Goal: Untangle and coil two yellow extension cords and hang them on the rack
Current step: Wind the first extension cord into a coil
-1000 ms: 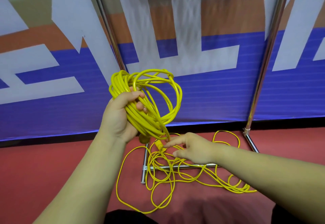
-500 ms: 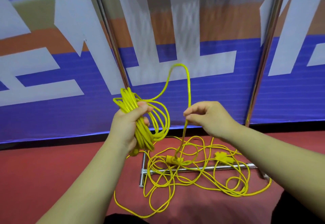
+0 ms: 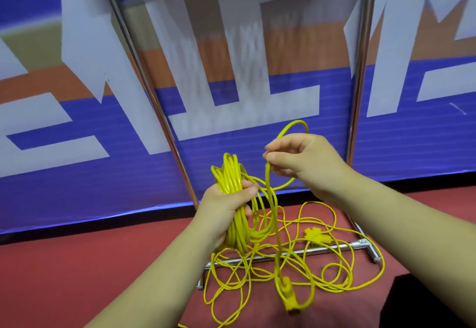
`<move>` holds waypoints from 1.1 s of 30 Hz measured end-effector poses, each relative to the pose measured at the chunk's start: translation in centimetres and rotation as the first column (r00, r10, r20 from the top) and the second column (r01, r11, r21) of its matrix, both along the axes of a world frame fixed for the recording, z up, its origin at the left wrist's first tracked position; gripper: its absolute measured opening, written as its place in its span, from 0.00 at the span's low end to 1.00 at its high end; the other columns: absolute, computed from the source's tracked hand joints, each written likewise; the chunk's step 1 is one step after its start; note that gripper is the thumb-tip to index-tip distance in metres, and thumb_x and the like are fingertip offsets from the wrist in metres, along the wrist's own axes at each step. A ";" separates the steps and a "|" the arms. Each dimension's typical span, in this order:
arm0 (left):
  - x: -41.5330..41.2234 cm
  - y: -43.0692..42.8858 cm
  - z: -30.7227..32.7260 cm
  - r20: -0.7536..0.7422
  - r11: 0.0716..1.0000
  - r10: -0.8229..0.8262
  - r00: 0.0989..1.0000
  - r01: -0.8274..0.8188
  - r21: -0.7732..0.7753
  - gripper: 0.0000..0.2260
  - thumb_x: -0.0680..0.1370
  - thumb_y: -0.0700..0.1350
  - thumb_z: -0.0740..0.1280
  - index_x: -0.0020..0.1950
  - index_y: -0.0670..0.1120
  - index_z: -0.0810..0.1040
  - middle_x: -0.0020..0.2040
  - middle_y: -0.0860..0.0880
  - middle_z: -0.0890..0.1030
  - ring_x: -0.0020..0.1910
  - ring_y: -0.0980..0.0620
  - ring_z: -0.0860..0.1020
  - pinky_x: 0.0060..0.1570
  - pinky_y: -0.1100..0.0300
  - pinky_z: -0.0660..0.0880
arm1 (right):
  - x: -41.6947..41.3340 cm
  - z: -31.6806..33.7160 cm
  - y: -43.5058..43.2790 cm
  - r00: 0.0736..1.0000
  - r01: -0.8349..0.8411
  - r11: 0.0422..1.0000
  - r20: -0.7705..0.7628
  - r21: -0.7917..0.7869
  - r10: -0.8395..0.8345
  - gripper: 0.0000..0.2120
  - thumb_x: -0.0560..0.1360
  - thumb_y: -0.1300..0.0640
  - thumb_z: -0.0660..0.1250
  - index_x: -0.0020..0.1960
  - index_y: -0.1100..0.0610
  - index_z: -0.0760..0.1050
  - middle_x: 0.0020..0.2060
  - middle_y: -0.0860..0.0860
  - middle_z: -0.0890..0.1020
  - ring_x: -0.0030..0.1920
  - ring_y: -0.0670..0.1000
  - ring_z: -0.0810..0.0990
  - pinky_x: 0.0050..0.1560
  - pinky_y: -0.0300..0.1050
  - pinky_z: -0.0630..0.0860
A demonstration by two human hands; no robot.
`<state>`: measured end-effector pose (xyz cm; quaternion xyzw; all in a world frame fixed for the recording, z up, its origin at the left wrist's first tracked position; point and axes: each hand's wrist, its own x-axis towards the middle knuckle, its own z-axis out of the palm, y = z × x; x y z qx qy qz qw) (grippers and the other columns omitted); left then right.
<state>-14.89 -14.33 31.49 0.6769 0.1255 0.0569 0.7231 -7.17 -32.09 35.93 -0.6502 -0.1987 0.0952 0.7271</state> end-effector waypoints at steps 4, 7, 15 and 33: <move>0.1 -1.6 -0.2 -0.020 0.995 -0.099 0.995 0.099 0.007 0.08 0.64 0.49 0.78 0.42 0.51 0.86 0.41 0.32 0.80 0.26 0.48 0.75 0.33 0.57 0.73 | -0.2 0.4 -0.5 0.999 -0.017 0.999 -0.028 0.032 0.018 0.07 0.73 0.67 0.73 0.45 0.56 0.82 0.37 0.54 0.86 0.37 0.50 0.83 0.46 0.48 0.83; 0.3 -2.7 -0.3 -0.018 0.979 -0.193 0.981 0.191 -0.069 0.10 0.67 0.46 0.76 0.47 0.46 0.84 0.48 0.32 0.83 0.26 0.49 0.74 0.35 0.55 0.71 | -0.1 0.6 -1.1 0.999 -0.004 0.999 -0.051 0.053 0.007 0.07 0.73 0.66 0.73 0.46 0.56 0.81 0.37 0.53 0.85 0.35 0.49 0.83 0.43 0.45 0.82; 1.1 -4.8 -0.6 -0.032 0.981 -0.192 0.981 0.192 0.008 0.05 0.68 0.42 0.74 0.40 0.42 0.85 0.31 0.38 0.75 0.27 0.46 0.73 0.35 0.55 0.71 | 0.3 0.3 -2.5 0.999 0.022 1.000 -0.045 0.011 -0.021 0.05 0.74 0.66 0.73 0.46 0.59 0.78 0.37 0.58 0.84 0.38 0.53 0.84 0.46 0.52 0.82; 2.3 -0.7 1.9 0.084 0.991 -0.025 0.996 0.036 -0.129 0.06 0.67 0.41 0.74 0.40 0.39 0.83 0.27 0.42 0.73 0.25 0.47 0.72 0.32 0.54 0.75 | -1.4 -6.6 0.0 0.957 -0.214 0.927 0.124 -0.309 0.262 0.12 0.74 0.63 0.74 0.39 0.52 0.73 0.42 0.63 0.84 0.46 0.57 0.85 0.51 0.56 0.80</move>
